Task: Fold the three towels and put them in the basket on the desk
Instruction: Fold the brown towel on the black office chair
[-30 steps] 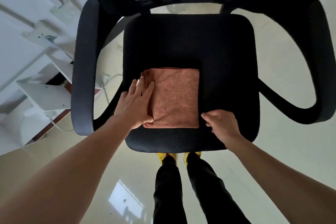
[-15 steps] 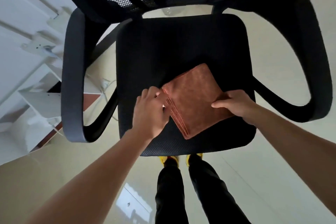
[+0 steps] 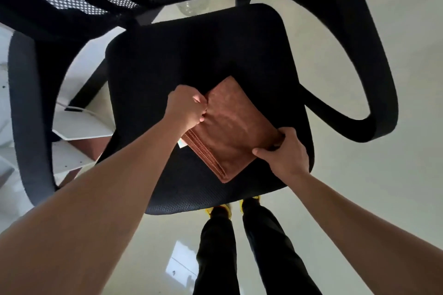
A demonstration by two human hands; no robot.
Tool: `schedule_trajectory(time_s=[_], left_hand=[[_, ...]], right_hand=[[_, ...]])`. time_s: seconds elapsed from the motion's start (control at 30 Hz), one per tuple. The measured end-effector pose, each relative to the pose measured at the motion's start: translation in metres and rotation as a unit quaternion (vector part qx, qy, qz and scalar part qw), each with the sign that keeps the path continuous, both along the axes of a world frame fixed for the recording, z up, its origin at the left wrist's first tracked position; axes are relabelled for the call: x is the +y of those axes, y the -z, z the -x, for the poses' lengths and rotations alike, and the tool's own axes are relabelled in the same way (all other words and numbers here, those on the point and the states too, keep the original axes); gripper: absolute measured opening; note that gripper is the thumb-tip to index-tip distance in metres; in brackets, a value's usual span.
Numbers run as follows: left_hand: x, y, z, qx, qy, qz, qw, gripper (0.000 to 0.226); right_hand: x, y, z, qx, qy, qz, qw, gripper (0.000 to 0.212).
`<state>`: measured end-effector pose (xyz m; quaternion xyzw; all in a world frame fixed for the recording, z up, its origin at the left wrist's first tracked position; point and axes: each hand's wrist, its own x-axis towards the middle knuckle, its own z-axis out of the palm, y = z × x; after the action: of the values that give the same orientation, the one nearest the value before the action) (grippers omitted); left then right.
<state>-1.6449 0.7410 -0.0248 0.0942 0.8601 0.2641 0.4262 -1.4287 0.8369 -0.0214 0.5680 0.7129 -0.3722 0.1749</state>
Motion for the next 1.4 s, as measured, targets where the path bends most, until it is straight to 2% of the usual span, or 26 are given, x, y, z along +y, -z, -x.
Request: schedule_trajectory(time_s=[0.07,0.13,0.17,0.27,0.33,0.47,0.57,0.67,0.73,0.8,0.87,0.93,1.03,1.2,1.27,1.33,1.4], left_hand=[[0.005,0.005,0.004,0.086,0.107,0.034,0.99,0.01],[0.011,0.006,0.009,0.159,0.216,0.054,0.962,0.011],[0.014,0.004,0.012,0.178,0.249,0.054,0.95,0.023],[0.022,-0.001,0.027,0.162,0.308,0.048,0.936,0.07],[0.029,-0.004,0.033,0.109,0.313,0.053,0.942,0.079],[0.033,0.0,0.032,0.012,0.255,0.066,0.965,0.069],[0.031,-0.001,0.028,-0.014,0.248,0.075,0.966,0.044],[0.031,-0.002,0.025,-0.035,0.212,0.056,0.975,0.016],[0.027,-0.007,0.027,-0.056,0.171,0.037,0.983,0.026],[0.019,-0.006,0.033,-0.137,0.11,0.017,0.984,0.014],[0.006,-0.003,0.035,-0.227,0.07,0.021,0.971,0.025],[-0.005,0.002,0.031,-0.265,0.047,0.023,0.963,0.033],[-0.013,0.007,0.025,-0.311,0.007,-0.004,0.95,0.031],[-0.022,0.007,0.019,-0.323,-0.063,-0.079,0.941,0.04],[-0.026,0.007,0.016,-0.328,-0.09,-0.108,0.934,0.037],[-0.031,0.007,0.014,-0.342,-0.1,-0.116,0.927,0.028],[-0.033,0.005,0.013,-0.323,-0.096,-0.105,0.935,0.034]], right_hand=[[-0.008,0.001,0.0,0.01,0.066,0.026,0.997,0.078],[-0.013,0.003,0.002,0.012,0.136,0.048,0.989,0.074],[-0.017,0.003,0.003,0.013,0.166,0.057,0.984,0.073],[-0.03,0.009,0.005,0.012,0.217,0.083,0.973,0.065],[-0.037,0.012,0.007,0.026,0.266,0.103,0.958,0.057],[-0.037,0.01,0.009,0.086,0.351,0.156,0.919,0.041],[-0.036,0.006,0.007,0.119,0.354,0.189,0.908,0.025],[-0.035,0.004,0.004,0.151,0.34,0.189,0.909,0.026],[-0.03,0.004,0.001,0.187,0.328,0.205,0.903,0.031],[-0.021,0.003,-0.003,0.217,0.331,0.242,0.886,0.028],[-0.01,0.002,-0.005,0.219,0.315,0.259,0.887,0.021],[0.002,0.003,-0.006,0.215,0.294,0.268,0.892,0.02],[0.013,0.007,-0.007,0.233,0.278,0.28,0.889,0.029],[0.024,0.007,-0.002,0.28,0.265,0.265,0.884,0.025],[0.026,0.005,-0.001,0.287,0.26,0.261,0.884,0.028],[0.025,0.005,-0.001,0.289,0.236,0.241,0.896,0.035],[0.023,0.007,-0.002,0.297,0.161,0.175,0.925,0.039]])
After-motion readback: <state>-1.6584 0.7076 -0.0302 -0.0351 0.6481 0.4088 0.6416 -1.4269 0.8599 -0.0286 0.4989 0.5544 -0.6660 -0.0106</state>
